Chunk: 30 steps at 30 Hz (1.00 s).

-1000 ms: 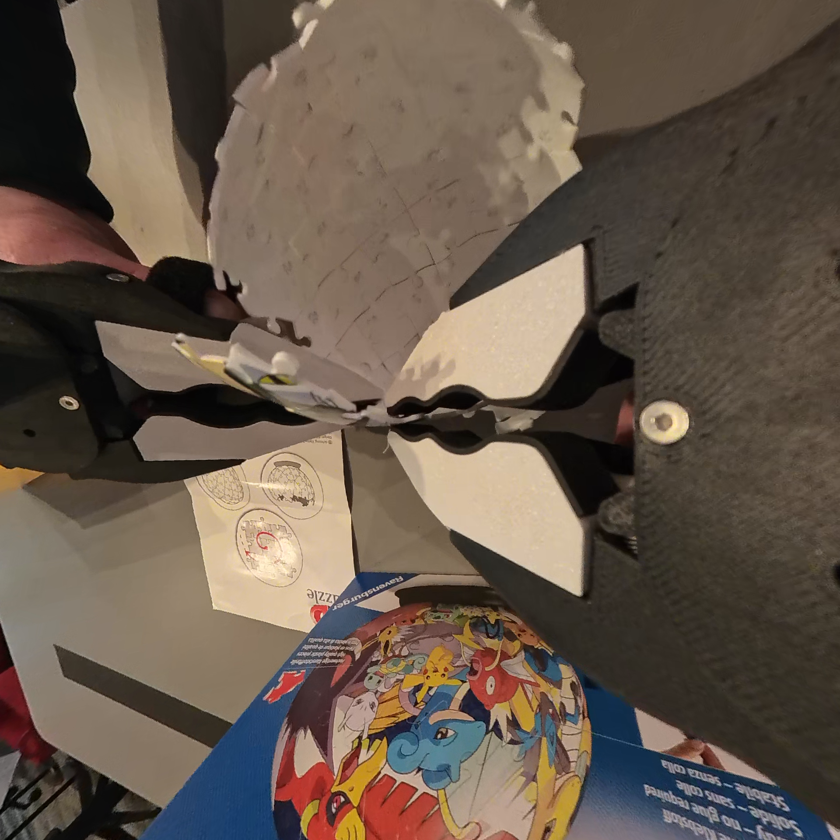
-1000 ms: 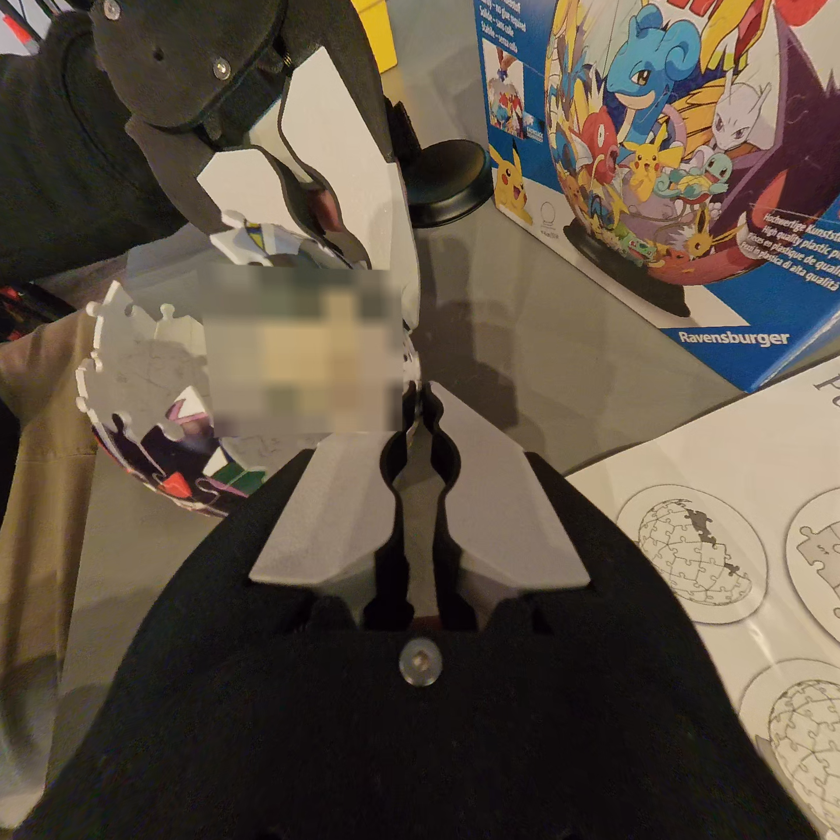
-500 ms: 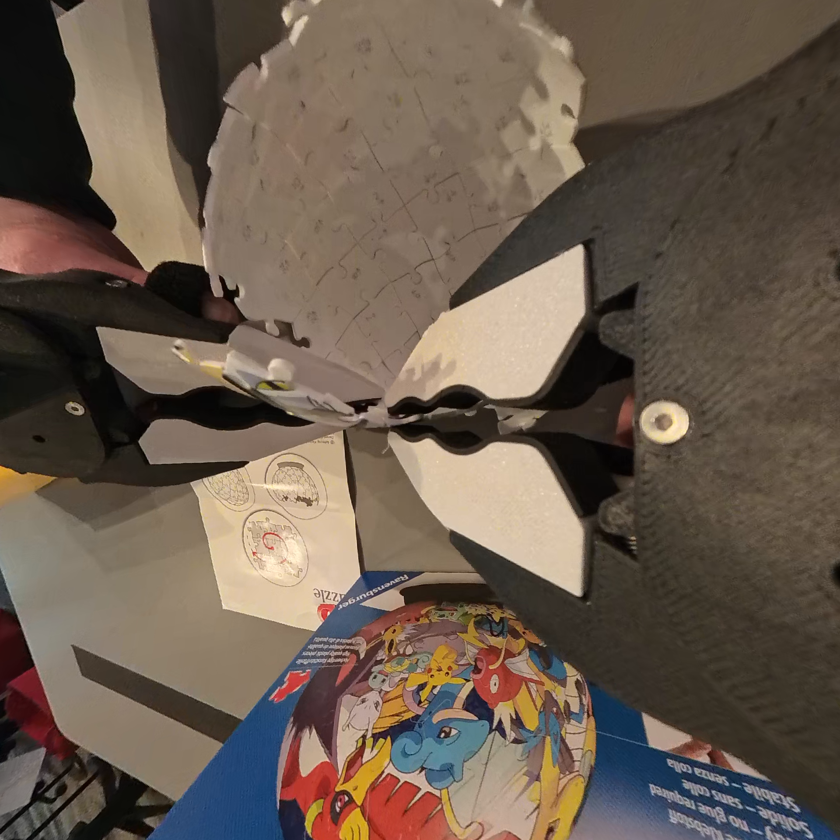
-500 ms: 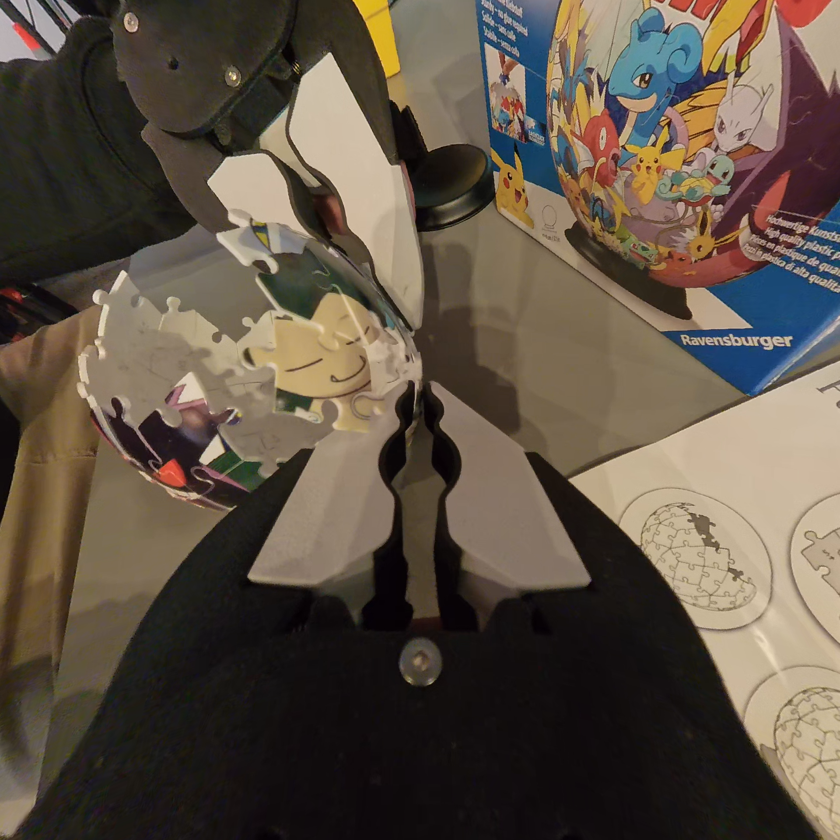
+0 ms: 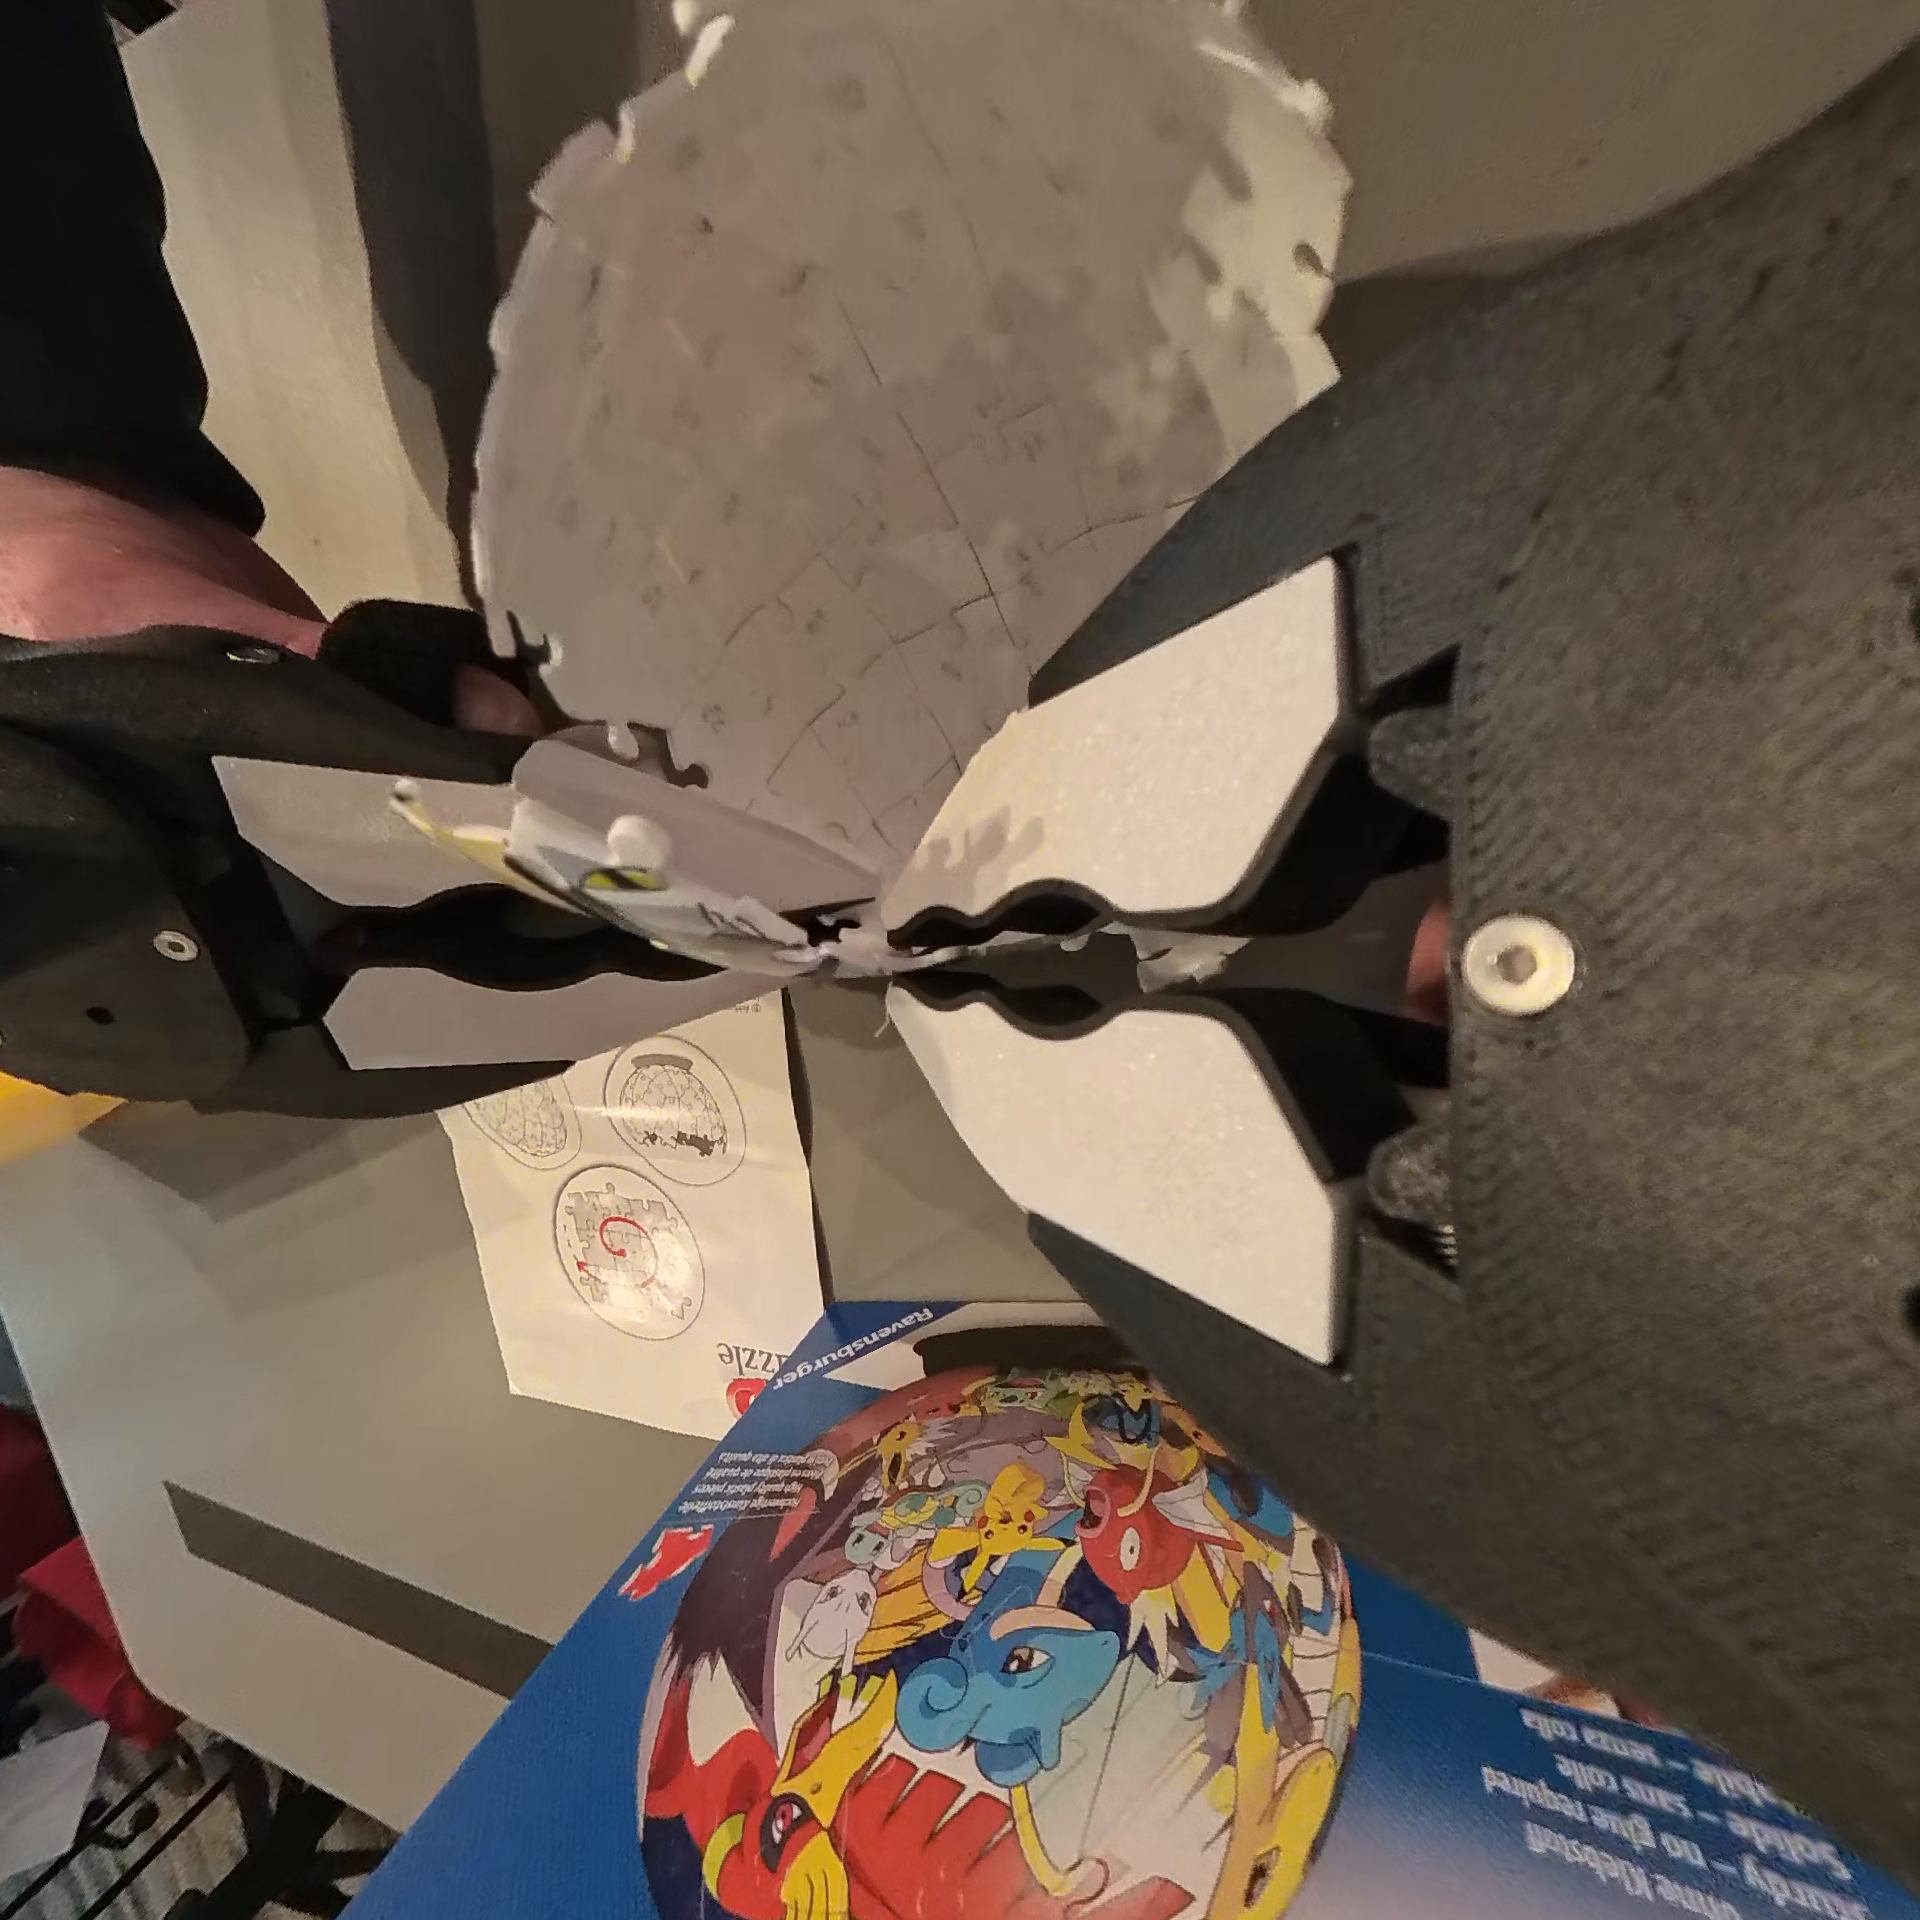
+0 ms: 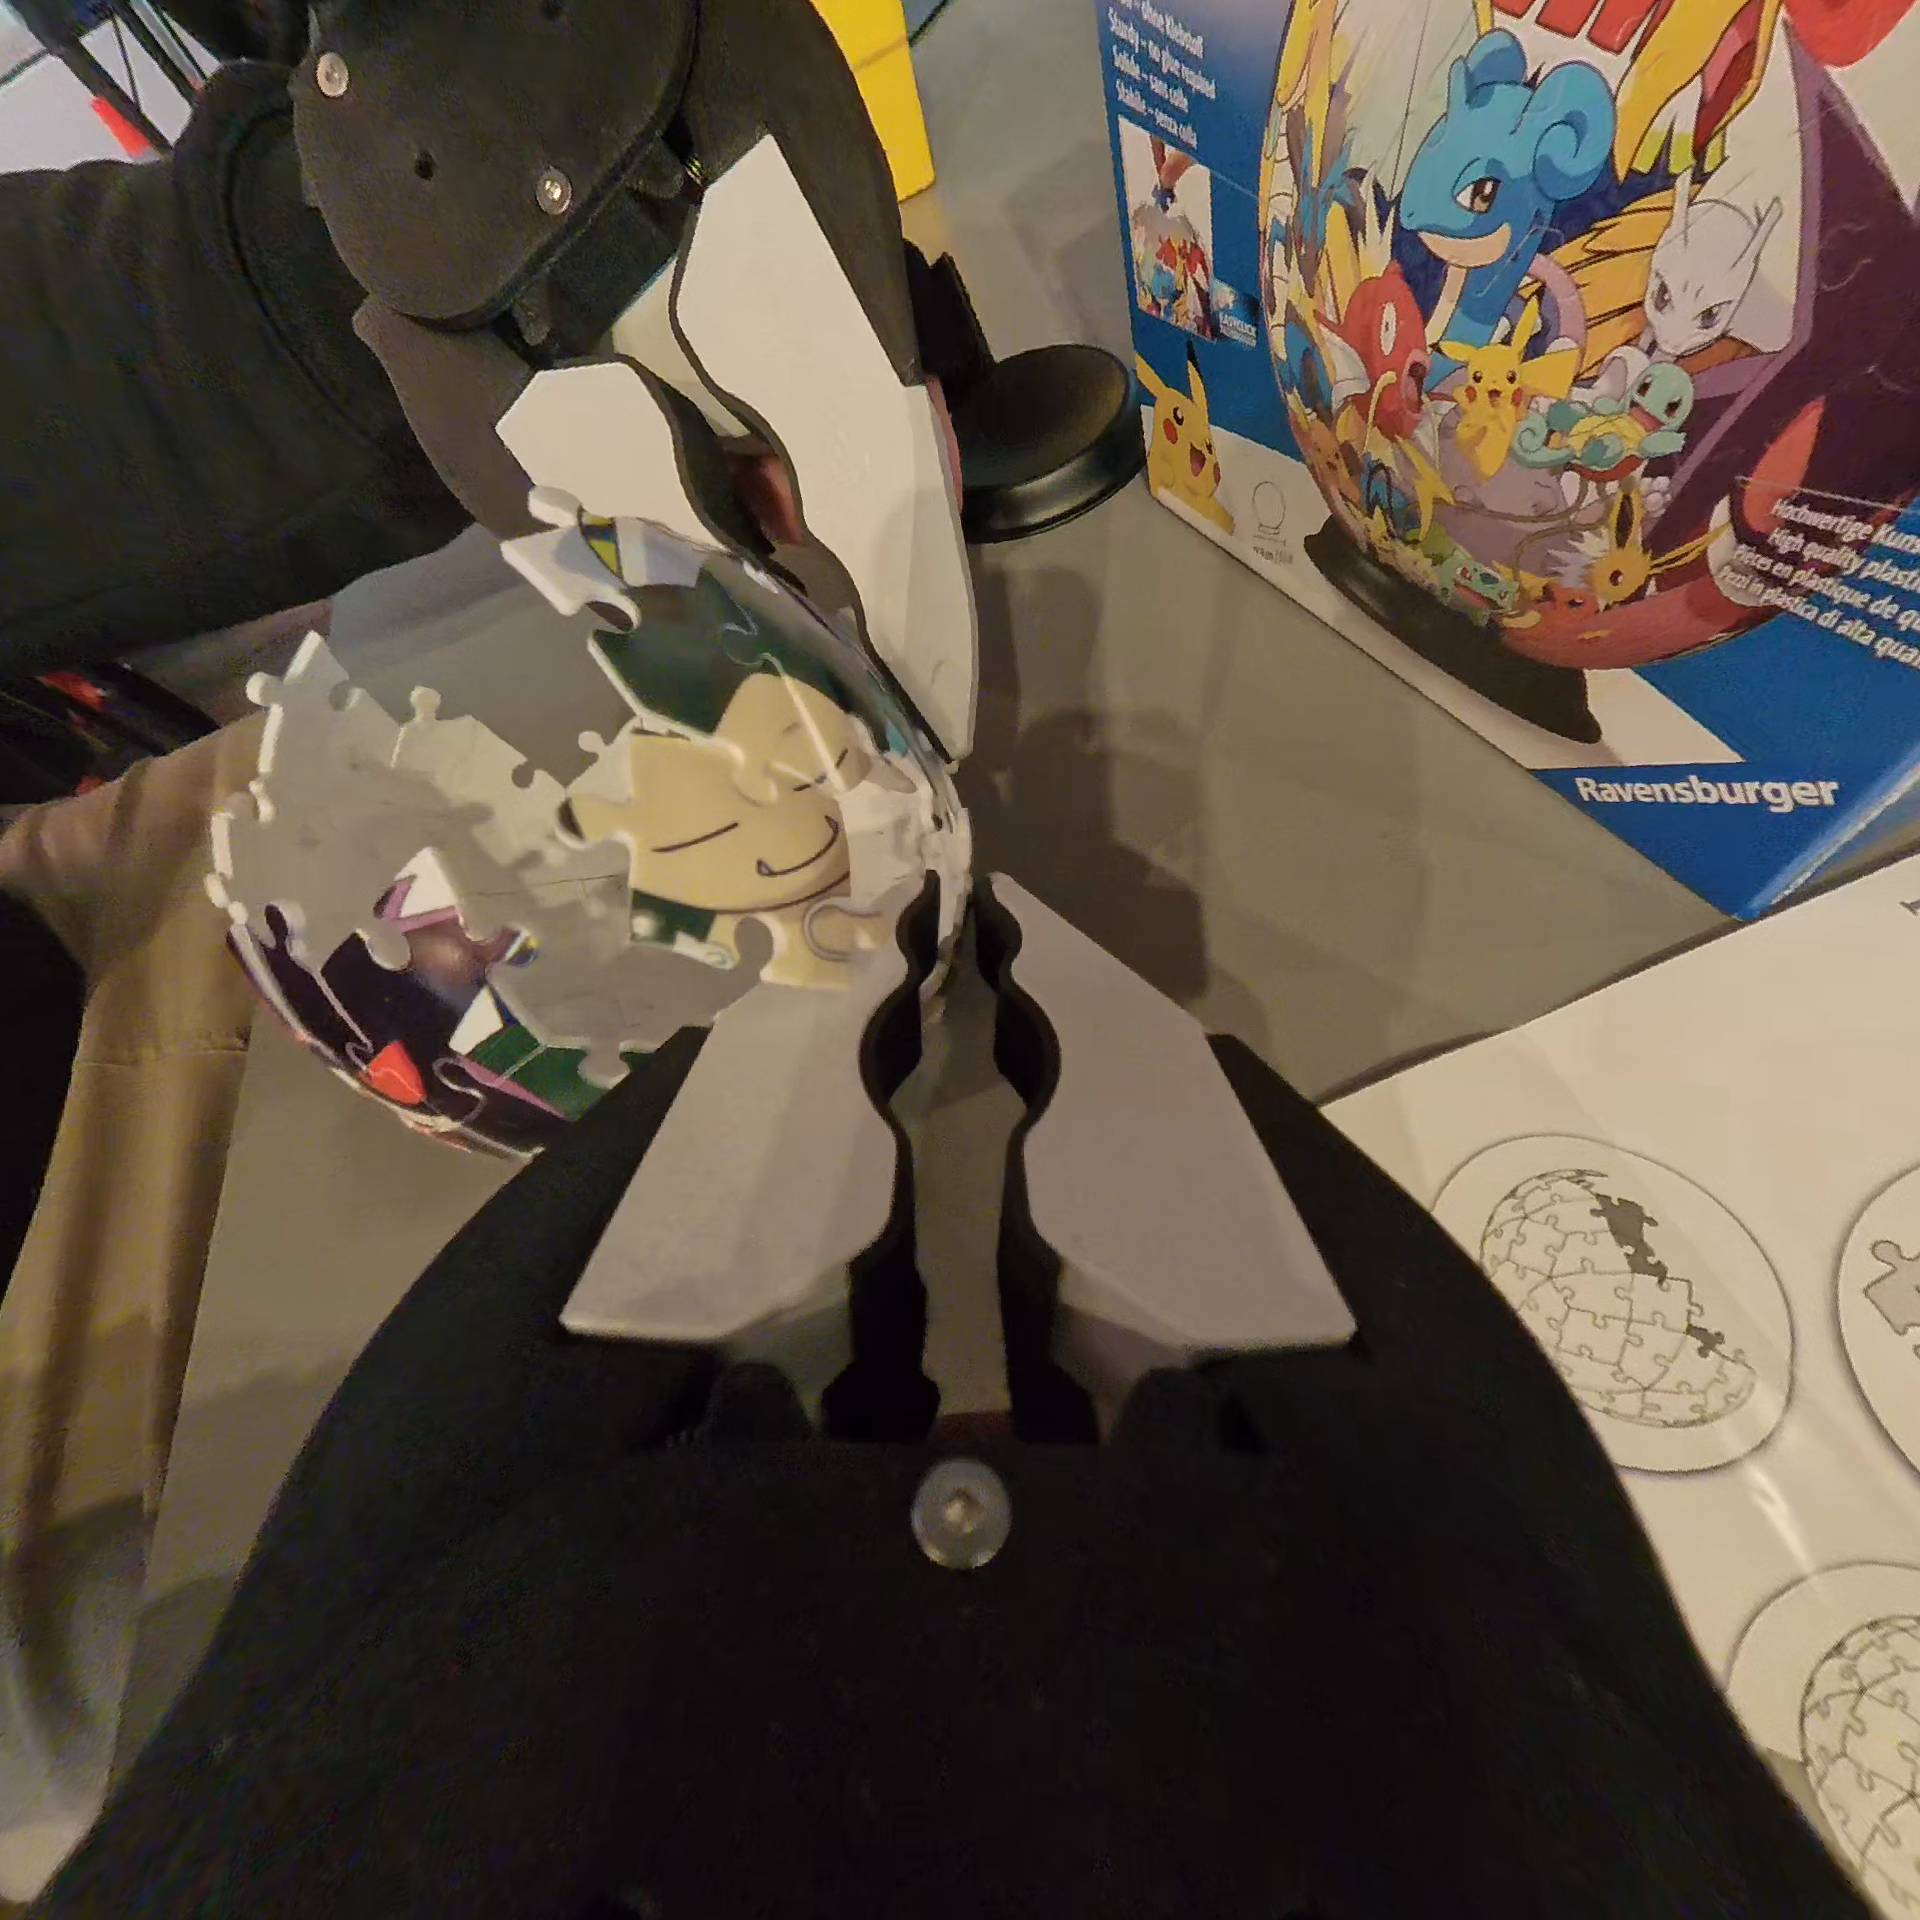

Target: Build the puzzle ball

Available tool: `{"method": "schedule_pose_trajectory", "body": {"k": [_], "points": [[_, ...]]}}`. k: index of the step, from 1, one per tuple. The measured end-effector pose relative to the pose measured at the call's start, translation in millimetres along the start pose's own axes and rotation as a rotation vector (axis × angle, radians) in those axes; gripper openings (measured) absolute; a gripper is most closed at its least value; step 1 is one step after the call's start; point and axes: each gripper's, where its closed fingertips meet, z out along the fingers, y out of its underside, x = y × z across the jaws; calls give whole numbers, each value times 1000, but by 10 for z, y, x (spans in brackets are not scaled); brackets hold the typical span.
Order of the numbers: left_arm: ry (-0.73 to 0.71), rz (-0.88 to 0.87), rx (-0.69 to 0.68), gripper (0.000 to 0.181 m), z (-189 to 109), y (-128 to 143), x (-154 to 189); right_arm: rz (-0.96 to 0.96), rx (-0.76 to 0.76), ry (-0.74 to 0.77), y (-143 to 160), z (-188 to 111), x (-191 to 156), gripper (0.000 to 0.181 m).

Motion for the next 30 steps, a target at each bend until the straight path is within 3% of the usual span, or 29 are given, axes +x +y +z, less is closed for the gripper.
{"method": "schedule_pose_trajectory", "body": {"k": [20, 25, 30], "points": [[6, -6, -7, 6, 30, 19, 2, -50, -32, 20, -18, 92, 15, 0], [-9, -38, -24, 23, -42, 14, -36, -53, -30, 22, -40, 94, 3, 0], [-13, -67, -75, 26, -102, 71, -41, -52, -25, 23, -56, 94, -4, 0]]}}
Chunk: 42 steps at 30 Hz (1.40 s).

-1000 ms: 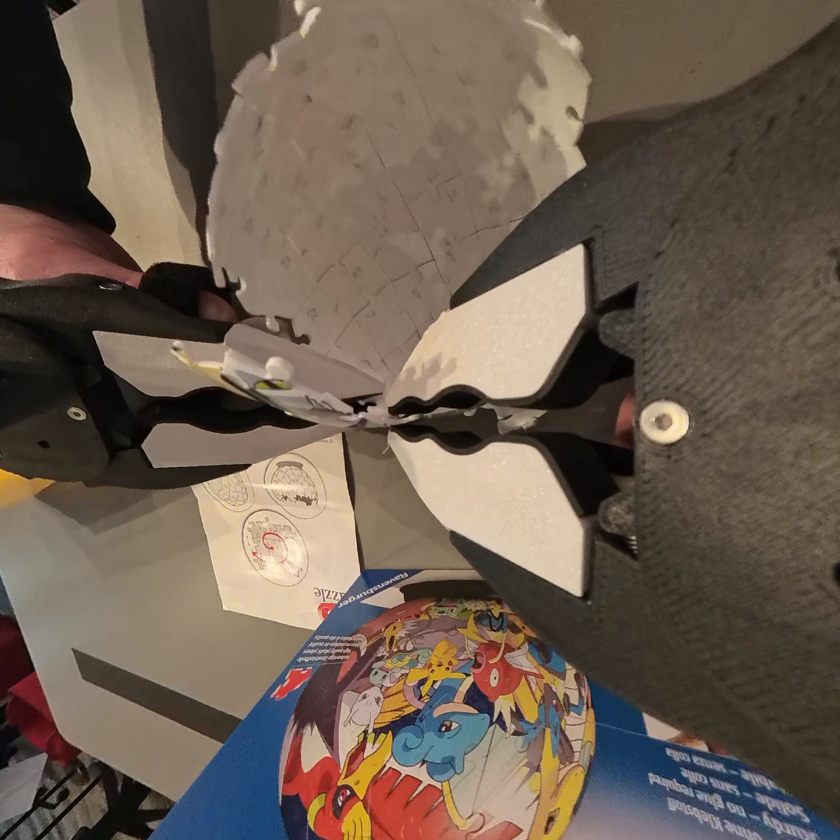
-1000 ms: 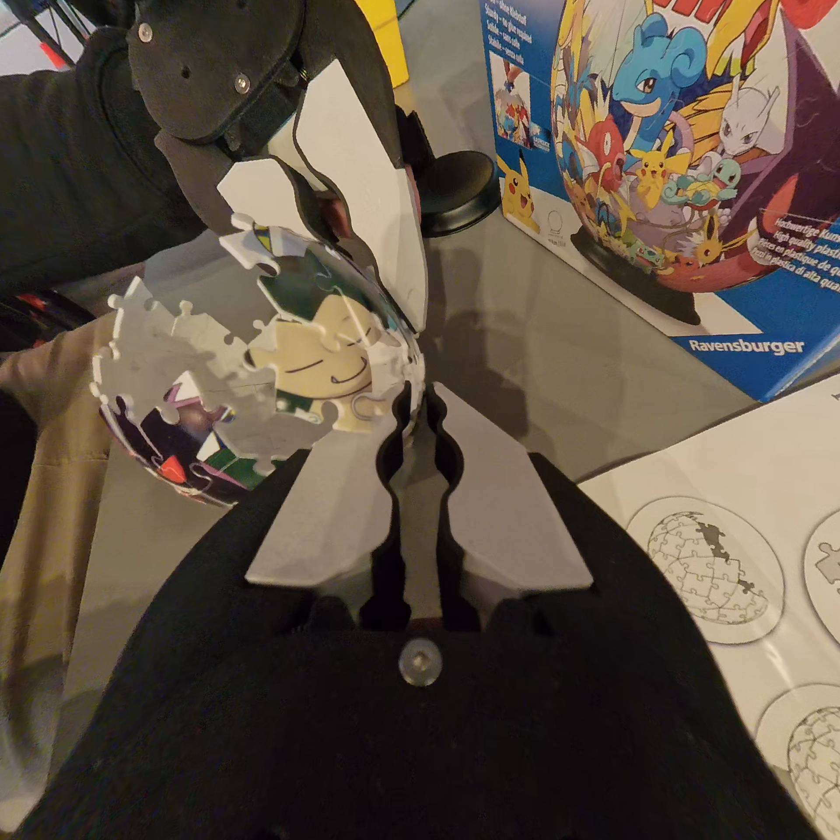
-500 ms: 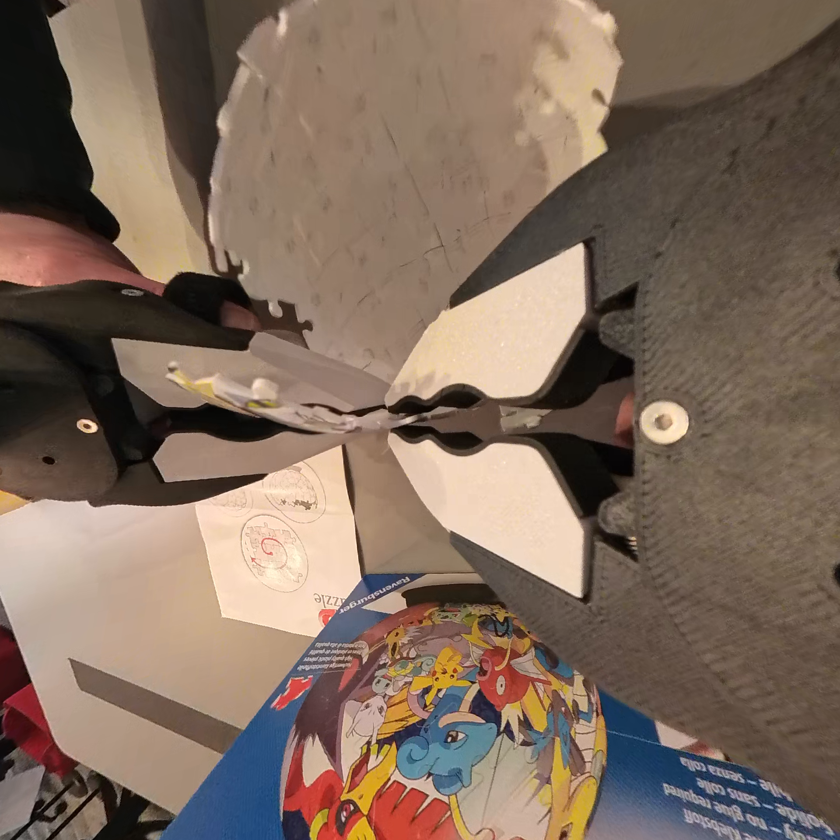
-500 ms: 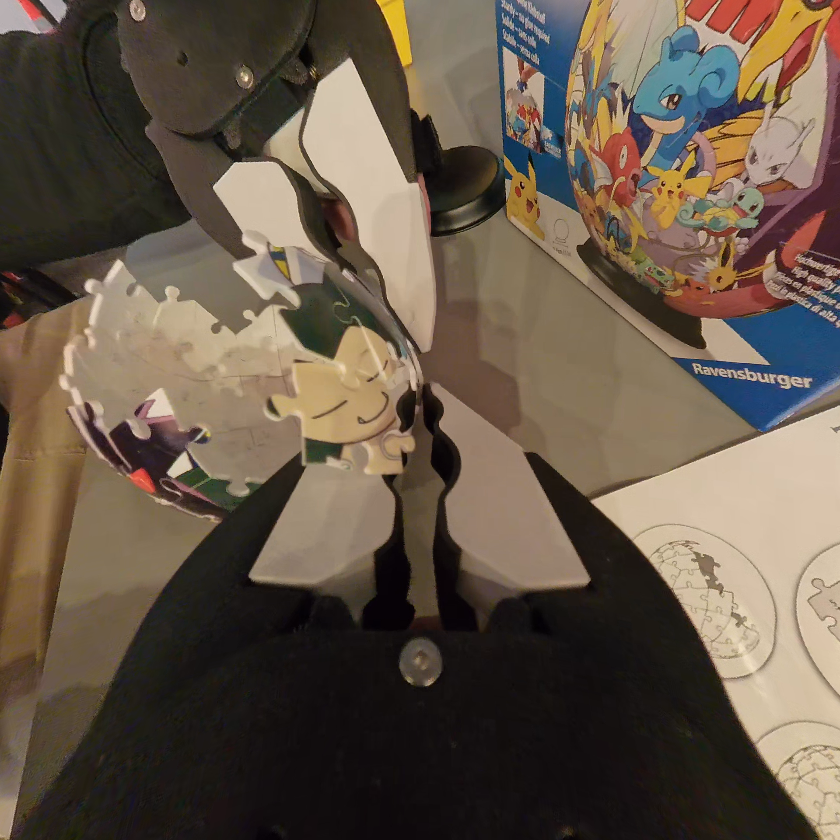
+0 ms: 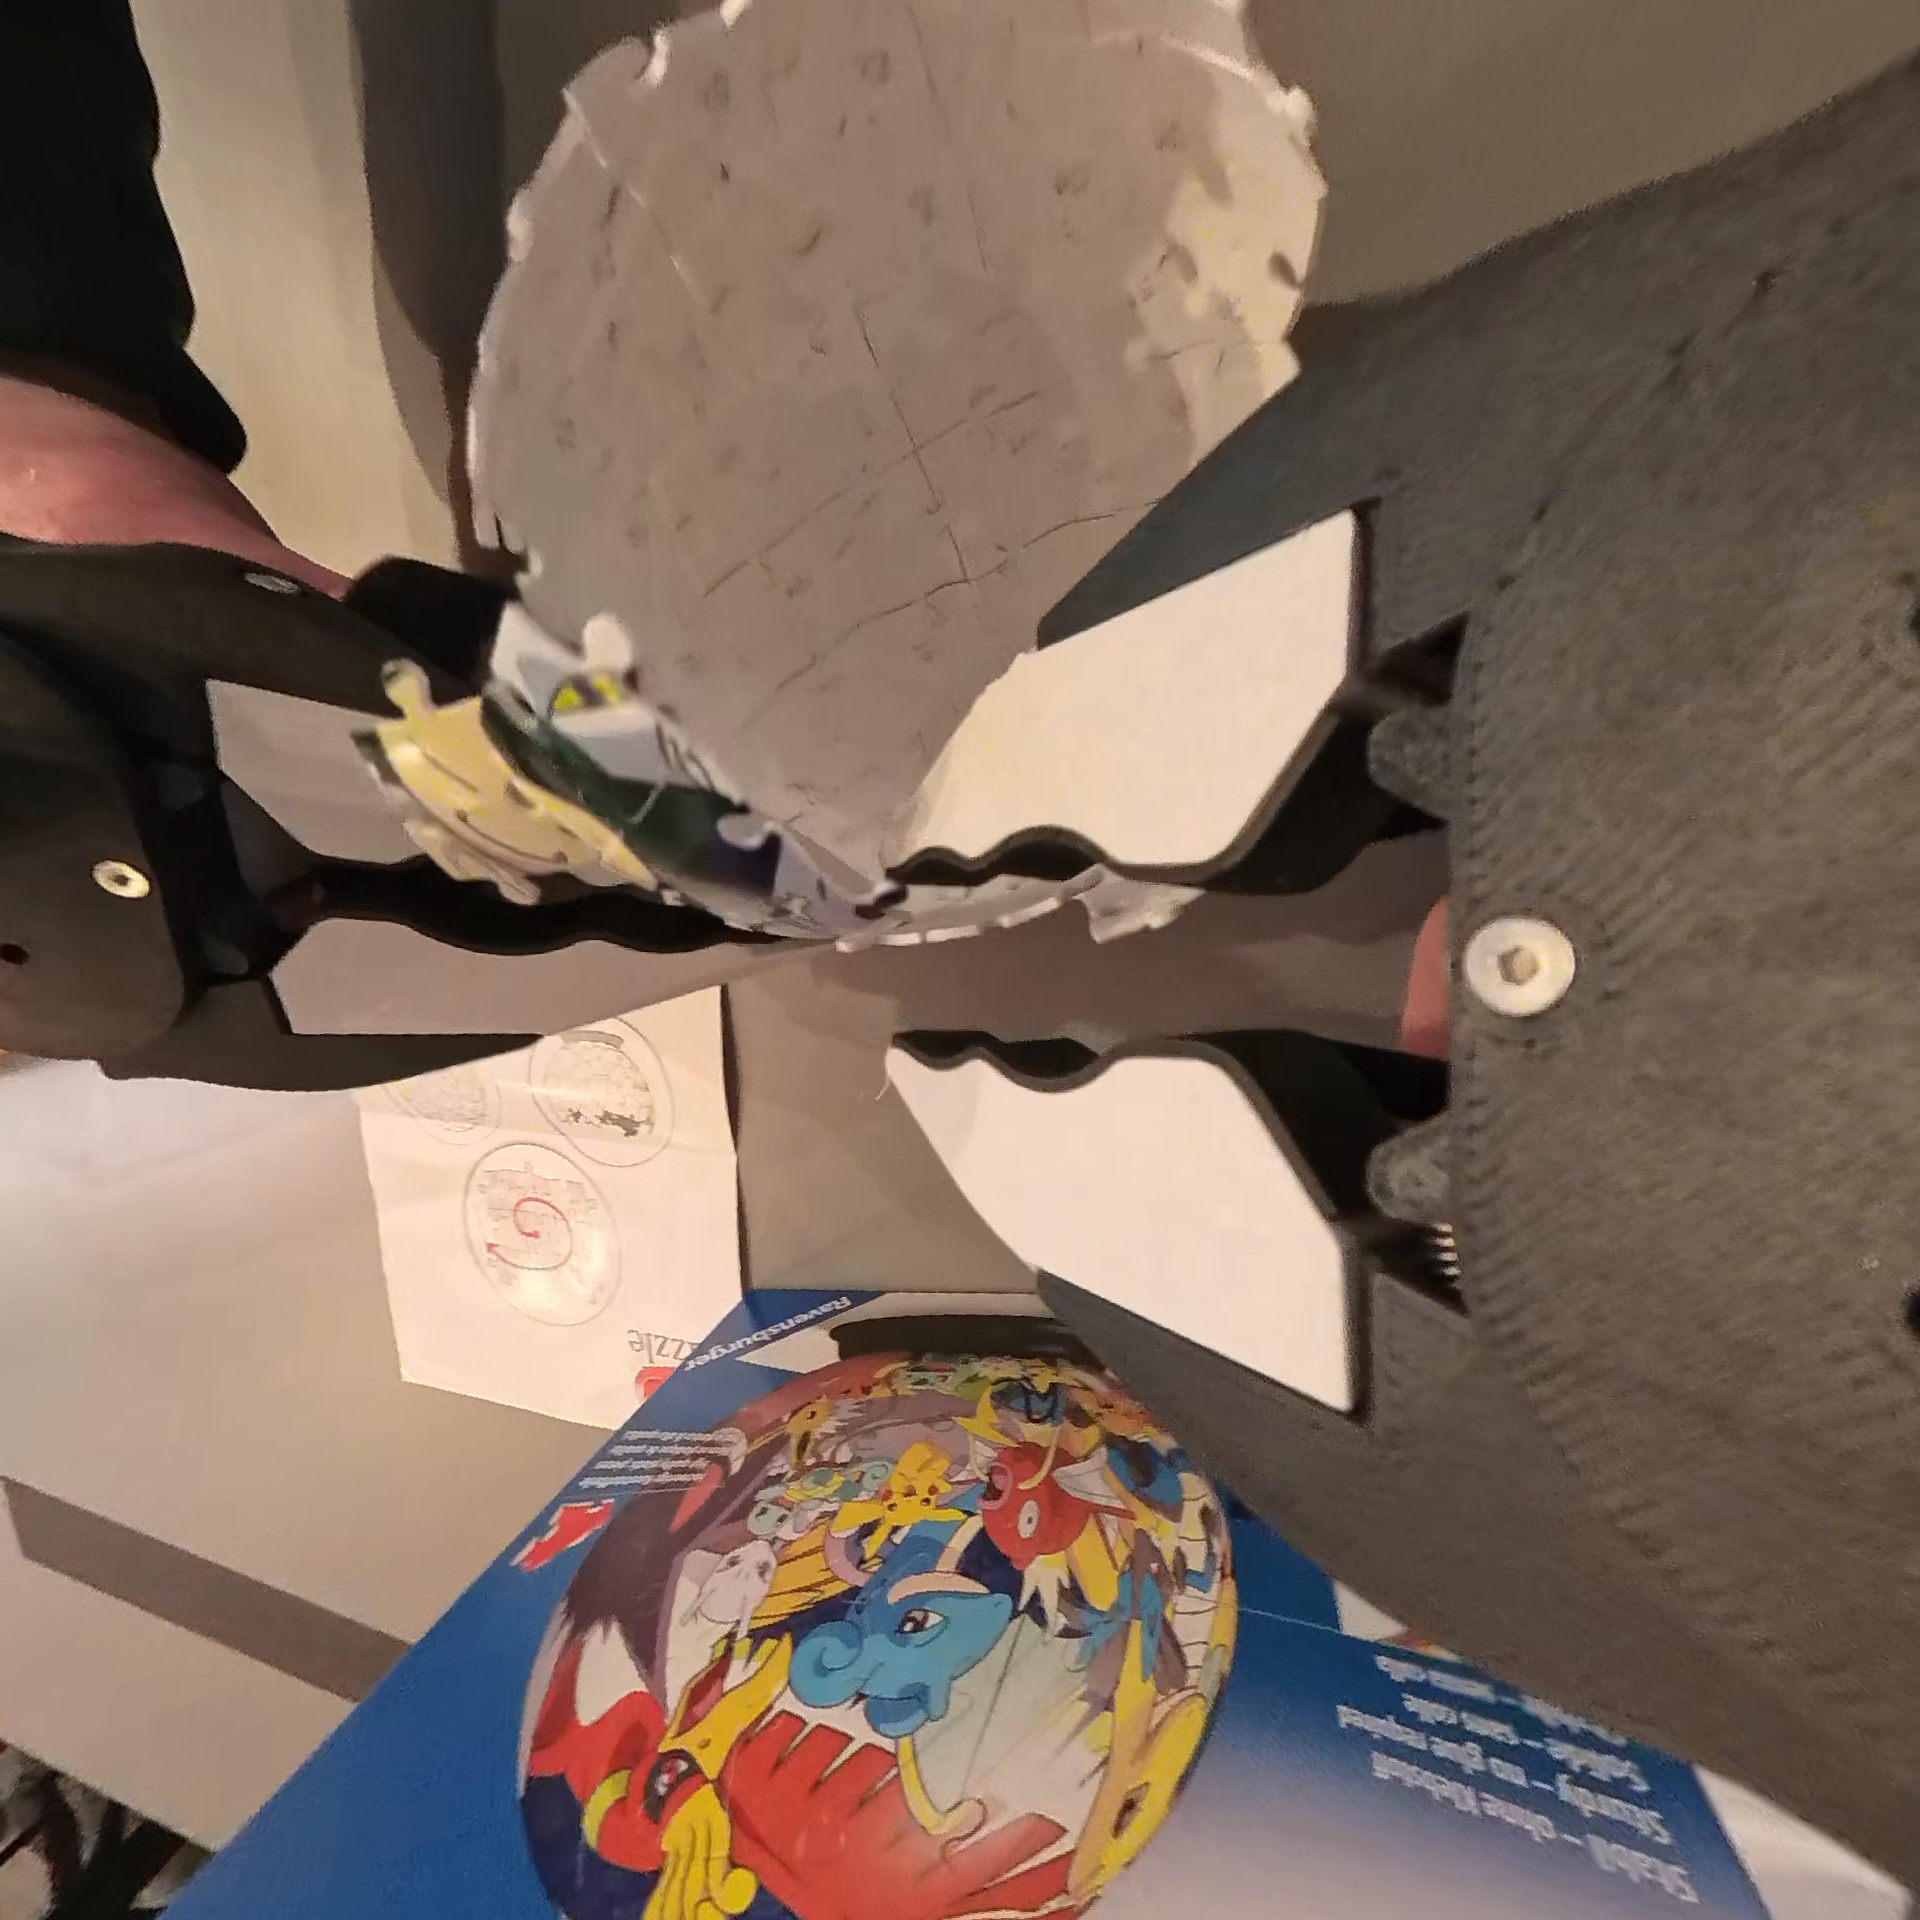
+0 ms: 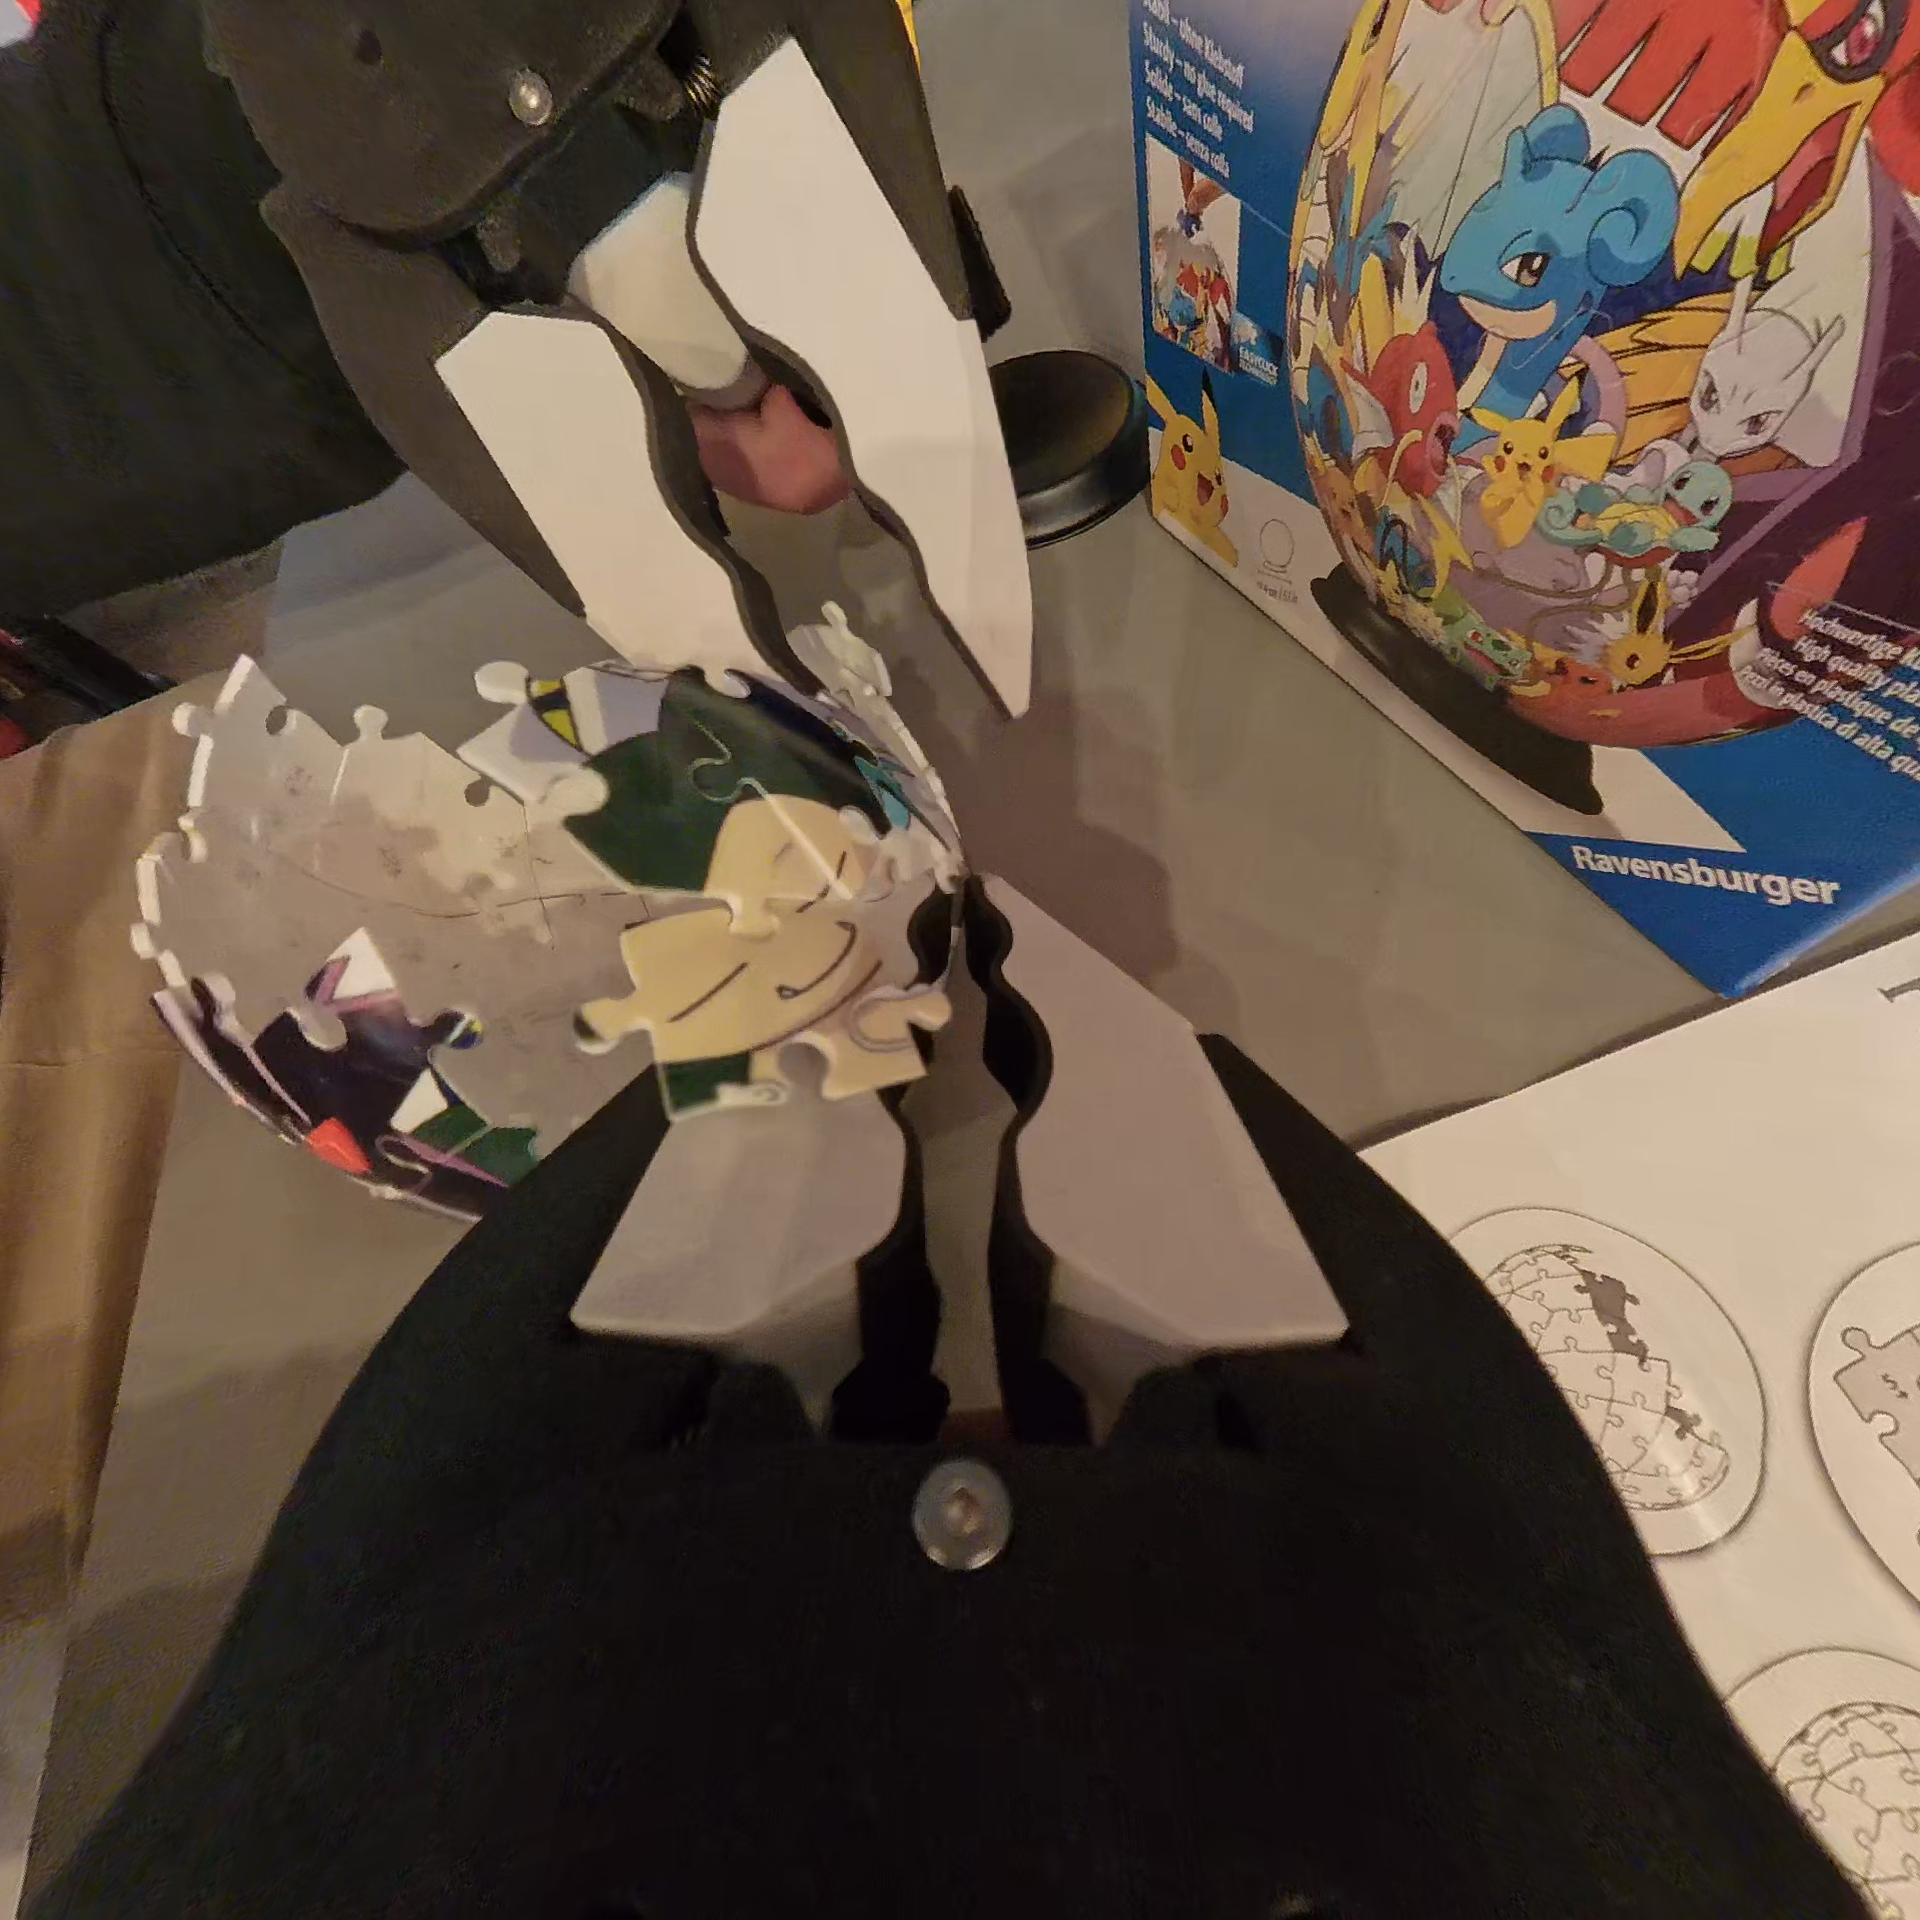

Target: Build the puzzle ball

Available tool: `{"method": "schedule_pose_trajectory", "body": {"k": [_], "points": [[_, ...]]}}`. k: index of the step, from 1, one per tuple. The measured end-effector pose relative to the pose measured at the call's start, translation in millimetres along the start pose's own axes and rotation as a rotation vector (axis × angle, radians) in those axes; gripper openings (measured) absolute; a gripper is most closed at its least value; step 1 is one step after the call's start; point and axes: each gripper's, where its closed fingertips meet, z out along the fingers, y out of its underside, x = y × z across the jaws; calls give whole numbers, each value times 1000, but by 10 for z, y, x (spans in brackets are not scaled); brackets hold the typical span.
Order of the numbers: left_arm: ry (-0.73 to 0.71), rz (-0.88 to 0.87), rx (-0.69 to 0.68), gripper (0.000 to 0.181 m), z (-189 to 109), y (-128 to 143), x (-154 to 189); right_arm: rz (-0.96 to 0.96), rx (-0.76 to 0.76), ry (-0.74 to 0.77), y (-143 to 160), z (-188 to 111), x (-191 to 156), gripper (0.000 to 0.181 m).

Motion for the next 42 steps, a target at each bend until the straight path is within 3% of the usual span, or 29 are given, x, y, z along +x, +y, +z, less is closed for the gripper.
{"method": "schedule_pose_trajectory", "body": {"k": [2, 5, 16, 22, 42], "points": [[-1, -37, -31, 36, -25, 43, -11, -3, -4, 4, -1, -1, -1, 0], [3, -67, -75, 36, -42, 123, 0, -5, -2, 10, -5, -11, 1, 0], [34, -199, -220, 25, 19, 361, 50, -11, -6, 20, -9, -17, 5, 1], [78, -298, -235, 10, 51, 381, 65, -19, -14, 40, -11, -27, 19, 1], [144, -367, -299, 4, 35, 356, 104, -79, -83, 102, -8, -38, 26, 1]]}}
